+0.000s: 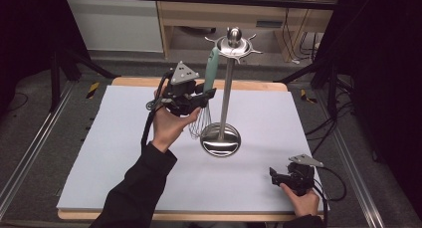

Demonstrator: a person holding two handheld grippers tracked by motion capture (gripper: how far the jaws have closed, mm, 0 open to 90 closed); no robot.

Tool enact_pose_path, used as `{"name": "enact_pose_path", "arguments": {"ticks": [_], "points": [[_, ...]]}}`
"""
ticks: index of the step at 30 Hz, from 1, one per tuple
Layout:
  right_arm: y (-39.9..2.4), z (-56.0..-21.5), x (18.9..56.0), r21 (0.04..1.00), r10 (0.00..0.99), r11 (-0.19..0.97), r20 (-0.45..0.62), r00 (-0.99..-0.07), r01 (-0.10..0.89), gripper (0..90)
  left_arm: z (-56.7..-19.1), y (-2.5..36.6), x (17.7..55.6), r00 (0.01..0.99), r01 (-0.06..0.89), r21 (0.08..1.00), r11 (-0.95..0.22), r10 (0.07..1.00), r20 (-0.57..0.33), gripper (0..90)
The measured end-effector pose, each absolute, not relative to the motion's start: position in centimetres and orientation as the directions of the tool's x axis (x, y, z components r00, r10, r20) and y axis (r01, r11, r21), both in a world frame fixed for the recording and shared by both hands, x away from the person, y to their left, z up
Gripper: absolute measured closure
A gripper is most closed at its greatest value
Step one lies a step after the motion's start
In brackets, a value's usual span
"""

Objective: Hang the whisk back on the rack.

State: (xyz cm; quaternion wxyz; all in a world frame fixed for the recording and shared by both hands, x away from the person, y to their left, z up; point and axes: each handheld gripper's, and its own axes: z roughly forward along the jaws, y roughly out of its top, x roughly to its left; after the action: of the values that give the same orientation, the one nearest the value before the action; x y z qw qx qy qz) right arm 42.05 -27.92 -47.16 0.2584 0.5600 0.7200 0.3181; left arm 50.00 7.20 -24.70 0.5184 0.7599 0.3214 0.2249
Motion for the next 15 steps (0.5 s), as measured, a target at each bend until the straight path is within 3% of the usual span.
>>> {"name": "enact_pose_path", "arguments": {"ticks": [15], "points": [[-27.8, -47.2, 42.0, 0.745, 0.971, 0.169, -0.014, -0.239, 0.645, 9.4, -25.9, 6.5, 50.6, 0.69, 0.219, 0.951, -0.217, 0.724, 0.006, 68.5]]}}
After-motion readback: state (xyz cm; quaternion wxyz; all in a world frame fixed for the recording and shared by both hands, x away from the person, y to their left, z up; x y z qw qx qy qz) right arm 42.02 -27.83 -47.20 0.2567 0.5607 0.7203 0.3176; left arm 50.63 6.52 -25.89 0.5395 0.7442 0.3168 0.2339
